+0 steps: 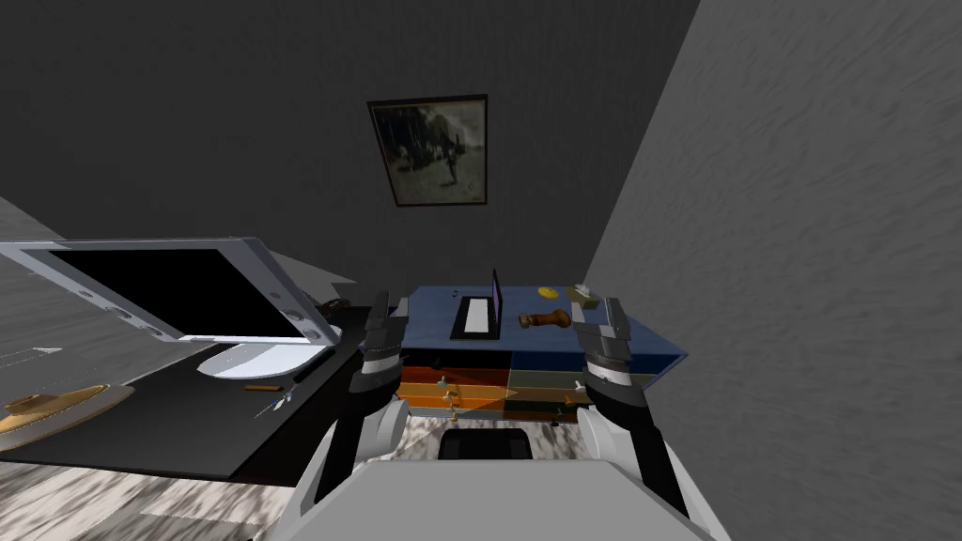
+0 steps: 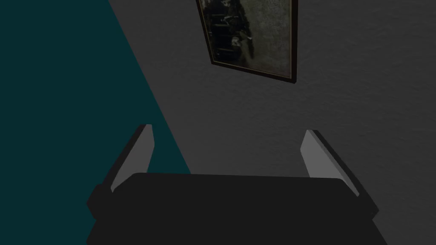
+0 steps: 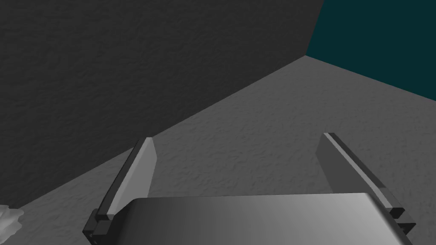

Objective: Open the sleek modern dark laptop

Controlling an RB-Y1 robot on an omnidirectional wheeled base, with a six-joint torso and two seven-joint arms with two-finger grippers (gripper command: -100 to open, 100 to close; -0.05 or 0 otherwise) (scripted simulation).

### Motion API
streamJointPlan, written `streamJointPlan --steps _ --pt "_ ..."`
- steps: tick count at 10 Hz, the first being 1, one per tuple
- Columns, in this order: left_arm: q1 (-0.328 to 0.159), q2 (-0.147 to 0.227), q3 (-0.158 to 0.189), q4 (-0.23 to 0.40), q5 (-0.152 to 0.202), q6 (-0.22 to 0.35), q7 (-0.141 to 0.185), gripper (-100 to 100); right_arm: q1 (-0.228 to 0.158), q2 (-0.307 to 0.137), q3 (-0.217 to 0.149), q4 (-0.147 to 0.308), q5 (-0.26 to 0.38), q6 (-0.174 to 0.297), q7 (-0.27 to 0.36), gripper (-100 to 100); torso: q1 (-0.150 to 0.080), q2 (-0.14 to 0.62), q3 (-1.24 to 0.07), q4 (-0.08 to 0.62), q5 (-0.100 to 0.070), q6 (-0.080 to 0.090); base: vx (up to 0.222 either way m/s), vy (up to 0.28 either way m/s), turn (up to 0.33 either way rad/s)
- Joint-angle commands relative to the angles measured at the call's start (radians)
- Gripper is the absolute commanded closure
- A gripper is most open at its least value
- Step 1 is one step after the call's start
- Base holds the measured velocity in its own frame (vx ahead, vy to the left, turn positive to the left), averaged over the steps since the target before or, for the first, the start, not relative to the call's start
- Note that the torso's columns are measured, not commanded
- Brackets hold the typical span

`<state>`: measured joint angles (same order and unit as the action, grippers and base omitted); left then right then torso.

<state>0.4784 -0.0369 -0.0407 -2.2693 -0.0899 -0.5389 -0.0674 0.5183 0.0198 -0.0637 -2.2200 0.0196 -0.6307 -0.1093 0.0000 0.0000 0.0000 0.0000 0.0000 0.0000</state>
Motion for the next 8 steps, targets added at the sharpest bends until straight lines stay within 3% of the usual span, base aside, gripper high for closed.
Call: streamJointPlan --steps 1,8 --pt "0.000 0.000 0.000 0.000 0.000 0.000 0.000 0 0.000 0.000 0.000 0.000 0.000 0.000 0.000 0 0.000 0.040 -0.082 0.041 0.000 0.000 0.000 0.000 0.000" --pt "0.000 0.000 0.000 0.000 0.000 0.000 0.000 0 0.000 0.000 0.000 0.000 0.000 0.000 0.000 0 0.000 0.544 -1.087 0.544 0.000 0.000 0.000 0.000 0.000"
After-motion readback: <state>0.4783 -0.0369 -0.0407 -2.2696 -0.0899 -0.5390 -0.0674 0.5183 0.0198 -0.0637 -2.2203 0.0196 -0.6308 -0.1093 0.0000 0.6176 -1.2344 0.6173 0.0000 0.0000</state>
